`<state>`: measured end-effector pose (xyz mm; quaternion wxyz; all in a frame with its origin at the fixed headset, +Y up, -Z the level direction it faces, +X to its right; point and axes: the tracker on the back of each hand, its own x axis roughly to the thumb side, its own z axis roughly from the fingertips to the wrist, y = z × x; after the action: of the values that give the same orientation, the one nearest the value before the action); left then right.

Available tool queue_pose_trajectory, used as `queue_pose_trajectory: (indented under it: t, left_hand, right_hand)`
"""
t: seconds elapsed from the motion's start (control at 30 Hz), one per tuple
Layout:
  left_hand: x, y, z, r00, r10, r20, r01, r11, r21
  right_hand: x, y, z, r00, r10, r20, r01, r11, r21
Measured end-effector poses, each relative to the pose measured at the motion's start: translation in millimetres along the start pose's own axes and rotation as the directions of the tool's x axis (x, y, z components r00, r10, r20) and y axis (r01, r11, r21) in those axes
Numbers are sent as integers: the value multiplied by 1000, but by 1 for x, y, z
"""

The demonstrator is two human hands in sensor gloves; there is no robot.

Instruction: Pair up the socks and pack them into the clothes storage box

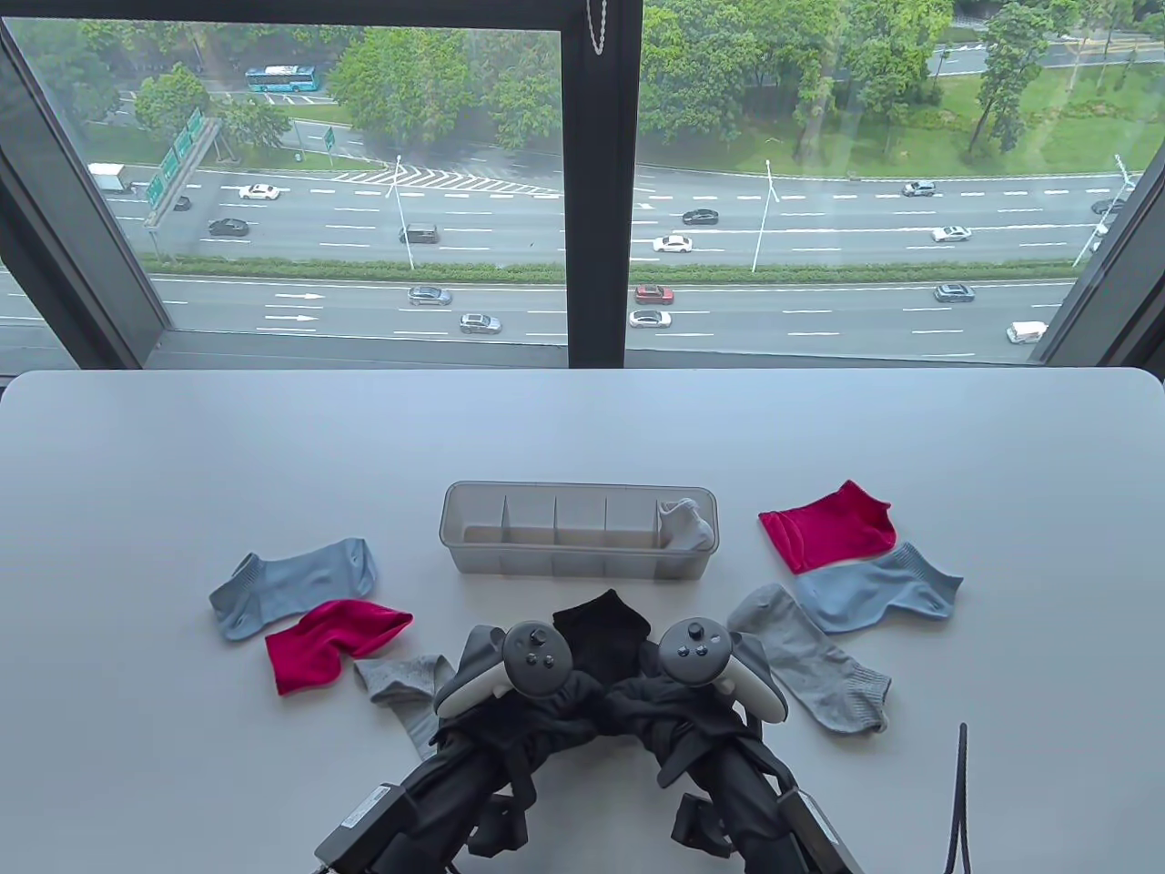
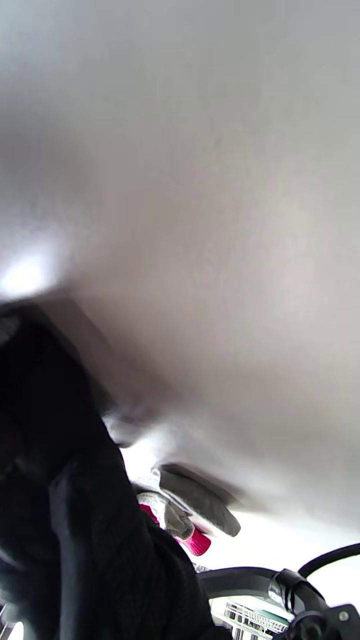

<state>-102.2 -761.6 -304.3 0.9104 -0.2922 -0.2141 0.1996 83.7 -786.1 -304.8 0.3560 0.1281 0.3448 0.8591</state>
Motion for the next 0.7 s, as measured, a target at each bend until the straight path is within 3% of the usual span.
queue_pose_trajectory:
  t: [0.17,0.4,0.53,0.63,0.7]
  left_hand:
    - [-1,-3,0,1000,14,7,-14,1000,-3]
    - [3,-8,-2,1000,-12,-8,11,997,-76]
    - [5,-5,-1,999,-44,-12,44,999,31]
    - [4,-7,-1,999,-36,-15,36,999,2]
    - [3,-8,-2,999,-34,-17,33,999,-15]
  right_hand:
    - [-2,-1,1,1000,6,26,-7,999,42]
    - [0,-1,0,1000,-13,13,14,1000,-9]
    - [-1,-1,1,1000,-26,10,26,999,-19]
    - [0,-1,2,1000,-12,22,13,999,-37]
    - [-1,-1,2,999,-29,38,28,999,19]
